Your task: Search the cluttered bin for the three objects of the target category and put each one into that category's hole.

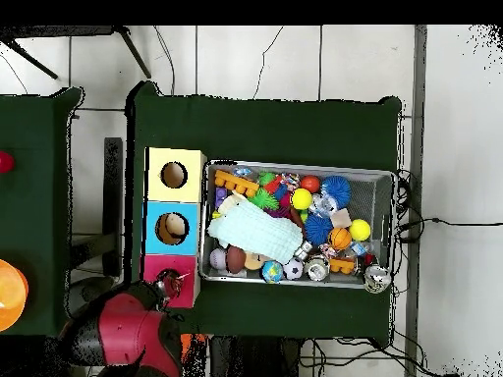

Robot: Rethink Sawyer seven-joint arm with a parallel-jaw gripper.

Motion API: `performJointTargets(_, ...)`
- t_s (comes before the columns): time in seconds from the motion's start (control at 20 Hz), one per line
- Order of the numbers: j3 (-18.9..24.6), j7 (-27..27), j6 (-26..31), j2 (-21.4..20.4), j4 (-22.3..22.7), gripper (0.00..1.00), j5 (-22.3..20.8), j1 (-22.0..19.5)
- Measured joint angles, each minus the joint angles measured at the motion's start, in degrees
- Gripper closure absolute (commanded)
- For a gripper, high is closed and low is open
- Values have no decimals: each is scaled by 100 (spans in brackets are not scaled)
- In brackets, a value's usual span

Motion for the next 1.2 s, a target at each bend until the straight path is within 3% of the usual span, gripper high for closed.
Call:
performJointTargets(0.25, -211, 0, 516, 54, -221, 100, -1, 121)
performJointTargets(0.5, -164, 0, 542, 65, -226, 100, 12, 5)
performJointTargets(1.2, 623, 5, 186, -184, 126, 100, 202, -822)
